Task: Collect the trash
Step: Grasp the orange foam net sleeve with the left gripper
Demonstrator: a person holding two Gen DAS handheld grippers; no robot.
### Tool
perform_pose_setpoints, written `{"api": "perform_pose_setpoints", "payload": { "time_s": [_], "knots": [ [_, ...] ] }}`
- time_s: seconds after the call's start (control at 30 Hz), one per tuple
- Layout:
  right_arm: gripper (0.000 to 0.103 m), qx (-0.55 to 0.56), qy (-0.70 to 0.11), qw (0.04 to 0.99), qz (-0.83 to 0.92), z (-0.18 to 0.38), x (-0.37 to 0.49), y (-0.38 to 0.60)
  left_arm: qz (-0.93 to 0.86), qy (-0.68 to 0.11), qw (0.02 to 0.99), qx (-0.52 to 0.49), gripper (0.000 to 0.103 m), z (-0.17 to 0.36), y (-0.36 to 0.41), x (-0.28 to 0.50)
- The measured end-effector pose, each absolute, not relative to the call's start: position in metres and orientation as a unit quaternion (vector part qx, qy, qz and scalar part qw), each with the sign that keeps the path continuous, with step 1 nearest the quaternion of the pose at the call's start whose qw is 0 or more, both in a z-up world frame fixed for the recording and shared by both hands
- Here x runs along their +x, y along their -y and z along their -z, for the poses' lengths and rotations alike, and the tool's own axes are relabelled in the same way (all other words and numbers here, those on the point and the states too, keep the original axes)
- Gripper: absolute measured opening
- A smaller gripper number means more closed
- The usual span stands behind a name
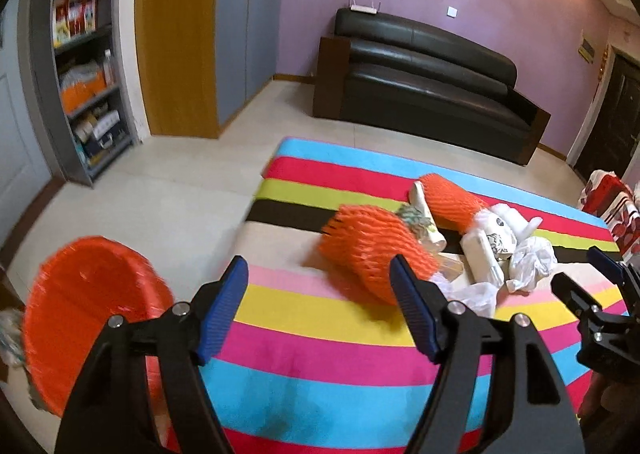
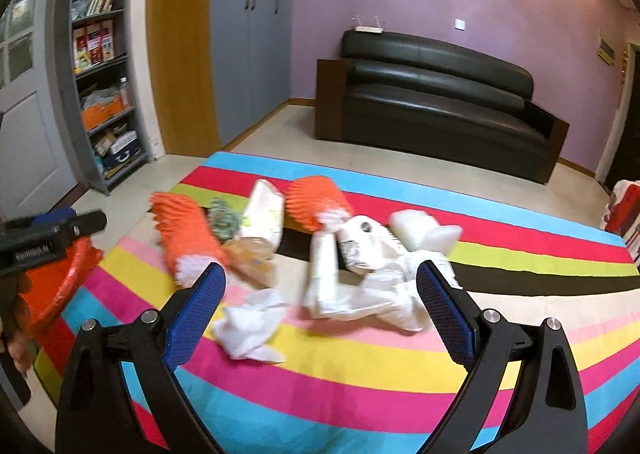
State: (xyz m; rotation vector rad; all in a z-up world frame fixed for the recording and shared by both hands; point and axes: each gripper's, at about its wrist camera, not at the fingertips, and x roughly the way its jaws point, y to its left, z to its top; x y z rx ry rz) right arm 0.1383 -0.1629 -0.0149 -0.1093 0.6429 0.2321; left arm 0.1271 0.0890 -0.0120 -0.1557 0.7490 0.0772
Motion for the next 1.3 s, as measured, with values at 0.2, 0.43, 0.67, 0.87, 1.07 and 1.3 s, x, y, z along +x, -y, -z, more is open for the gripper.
{"api": "perform_pose_setpoints", "payload": {
  "time_s": [0.2, 0.43, 0.67, 0.87, 1.07, 1.3],
  "knots": [
    [0.090, -0.040, -0.327, 0.940, -0.090, 0.036, 0.157, 0.182, -0.024, -0.384, 0.919, -0.084, 0.071, 0.037, -0.063, 0.147],
    [0.090, -0.021, -0.346, 0.936, -0.064, 0.057, 0.177, 0.207, -0.011, -0.396, 0.913, -0.097, 0.071, 0.048, -0.041, 0.175],
    [0.091, -0.012, -0.355, 0.933, -0.053, 0.066, 0.187, 0.220, -0.016, -0.424, 0.900, -0.102, 0.070, 0.067, -0.033, 0.196],
    [0.090, -0.007, -0.367, 0.929, -0.051, 0.073, 0.201, 0.219, -0.019, -0.448, 0.888, -0.103, 0.062, 0.083, -0.032, 0.203],
    [0.090, 0.001, -0.389, 0.920, -0.045, 0.086, 0.211, 0.220, -0.006, -0.464, 0.881, -0.096, 0.037, 0.093, -0.032, 0.204],
    [0.072, -0.001, -0.409, 0.911, -0.056, 0.097, 0.216, 0.216, 0.008, -0.461, 0.883, -0.087, 0.024, 0.087, -0.031, 0.198]
  ]
}}
